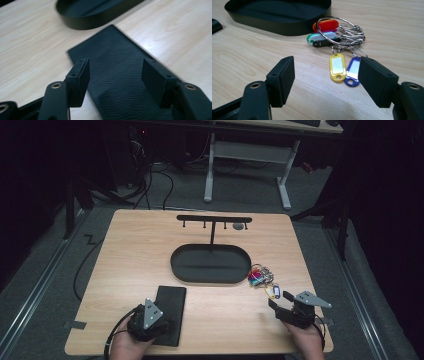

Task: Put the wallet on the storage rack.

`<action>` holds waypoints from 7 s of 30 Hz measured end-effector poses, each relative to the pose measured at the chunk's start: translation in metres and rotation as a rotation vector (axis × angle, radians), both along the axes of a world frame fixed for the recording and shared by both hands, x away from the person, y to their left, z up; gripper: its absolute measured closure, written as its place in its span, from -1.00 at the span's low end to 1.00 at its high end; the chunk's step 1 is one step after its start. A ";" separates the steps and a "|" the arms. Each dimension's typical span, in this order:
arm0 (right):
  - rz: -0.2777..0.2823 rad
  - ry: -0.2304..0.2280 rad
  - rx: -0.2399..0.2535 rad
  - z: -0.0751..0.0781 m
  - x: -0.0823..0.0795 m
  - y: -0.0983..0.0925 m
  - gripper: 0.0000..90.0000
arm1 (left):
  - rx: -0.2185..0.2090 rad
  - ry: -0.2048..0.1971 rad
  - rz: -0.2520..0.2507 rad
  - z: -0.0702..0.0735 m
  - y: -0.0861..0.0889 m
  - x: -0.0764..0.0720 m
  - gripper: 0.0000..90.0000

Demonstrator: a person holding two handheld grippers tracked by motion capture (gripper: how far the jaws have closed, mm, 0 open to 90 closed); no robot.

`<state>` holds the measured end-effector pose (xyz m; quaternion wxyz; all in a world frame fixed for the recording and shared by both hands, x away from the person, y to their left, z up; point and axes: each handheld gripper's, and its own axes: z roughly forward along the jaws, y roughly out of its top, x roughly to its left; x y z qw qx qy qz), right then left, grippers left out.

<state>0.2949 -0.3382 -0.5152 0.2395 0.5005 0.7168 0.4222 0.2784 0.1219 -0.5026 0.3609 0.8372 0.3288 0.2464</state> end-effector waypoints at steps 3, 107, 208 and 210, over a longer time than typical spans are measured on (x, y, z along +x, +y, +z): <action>0.014 0.003 -0.006 0.000 0.003 0.003 -0.33 | 0.028 -0.005 -0.009 0.000 -0.012 -0.006 -0.11; 0.057 0.039 0.021 -0.005 0.015 0.009 -0.33 | -0.294 -0.062 0.061 0.026 0.048 -0.009 0.79; 0.066 0.002 0.066 -0.006 0.012 -0.011 -0.34 | 0.305 0.283 -0.124 0.075 -0.005 0.041 0.65; 0.058 0.009 0.071 -0.006 0.014 -0.010 -0.33 | 0.300 0.256 -0.137 0.078 -0.005 0.043 0.66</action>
